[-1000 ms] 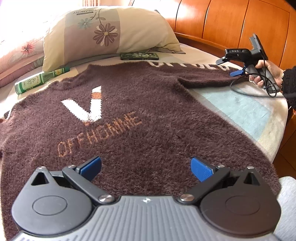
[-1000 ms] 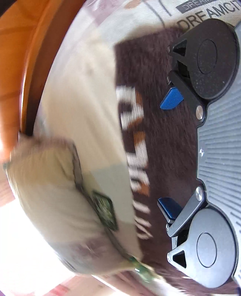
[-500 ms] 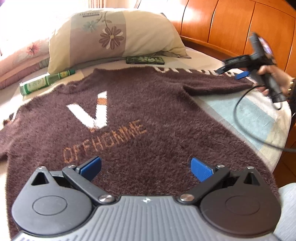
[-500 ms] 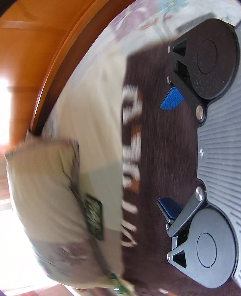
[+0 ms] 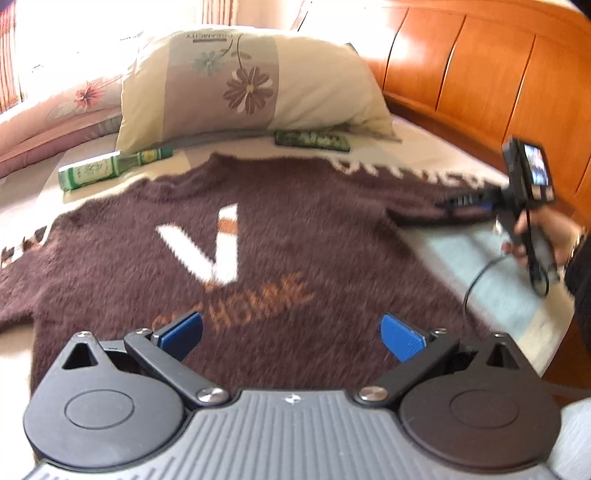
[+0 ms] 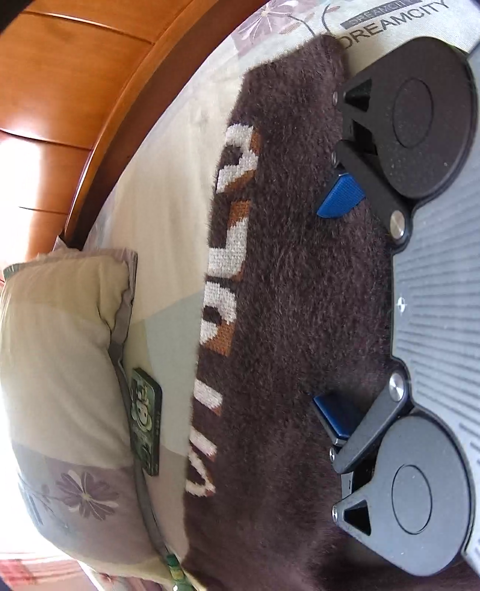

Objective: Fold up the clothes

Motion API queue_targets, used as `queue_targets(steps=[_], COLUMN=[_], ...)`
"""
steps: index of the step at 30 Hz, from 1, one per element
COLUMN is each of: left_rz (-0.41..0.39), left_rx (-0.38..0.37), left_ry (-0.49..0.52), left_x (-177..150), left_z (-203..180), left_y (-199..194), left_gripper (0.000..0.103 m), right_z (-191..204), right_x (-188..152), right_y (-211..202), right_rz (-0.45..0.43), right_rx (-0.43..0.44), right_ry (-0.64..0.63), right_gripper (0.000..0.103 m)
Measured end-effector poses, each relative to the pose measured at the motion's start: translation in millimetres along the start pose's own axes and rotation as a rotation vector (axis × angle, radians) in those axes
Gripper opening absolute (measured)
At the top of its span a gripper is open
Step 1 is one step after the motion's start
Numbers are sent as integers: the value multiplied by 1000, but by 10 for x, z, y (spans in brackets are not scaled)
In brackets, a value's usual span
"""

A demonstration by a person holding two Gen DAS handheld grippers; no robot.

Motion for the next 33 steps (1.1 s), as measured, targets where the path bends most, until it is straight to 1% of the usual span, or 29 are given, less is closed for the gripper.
queue_targets(steps=[2,4,6,7,9,11,13,15,16,18,19,21,25,28,33], left_rz=[-4,7,20,20,31,88,127,147,157,198,227,275,324,289,253], left_rx=[-32,-61,-88,-109,-188,-246,-273,-271,-263,-274,-282,-263,-201,-137,-24], left_ry=[-10,-7,-14,-27,-60,-107,-105,-80,-84,-92,-98,-122,-90,-4,94], left_x=[133,299,517,641,907,1160,1407,1567,1618,1691,1692,1668,1600,1636,1765], left_z=[-7,-35,-95,-139,-270,-444,-670,-895,-1000,-1222,-1322,-1481,-1685,-1748,-1869], left_y=[-9,45,145,207,379,617,900,1218,1383,1744,1922,2240,2661,2811,3056], left_gripper=[102,102,102,102,102,102,102,102,102,102,102,102,102,102,103], right_z=[-4,24,92,167,303,389,440,442,450,457,425,321,86,-47,-209], right_x=[-13,-26,-57,-92,-175,-286,-413,-457,-441,-426,-438,-463,-500,-516,-540], right_y=[-89,-272,-533,-670,-886,-970,-986,-860,-874,-903,-899,-892,-981,-1106,-1250], right_rz=[43,77,48,4,-75,-142,-207,-151,-165,-191,-185,-192,-209,-244,-297], right_rx=[3,-32,-49,-25,26,83,143,130,131,142,137,108,110,95,79], right_ry=[22,66,112,116,123,133,148,143,129,106,117,159,229,249,290], right_gripper=[103,103,103,103,103,103,103,103,103,103,103,103,103,103,103])
Point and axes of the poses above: each gripper's, at about its wrist camera, not at the fingertips, and y roughly the way its jaws point, z to its left, x to its top, the point moved 7 cm from there along y, roughly the way its jaws point, and after that the axes turned 7 degrees about x, right-handed, at the moved point
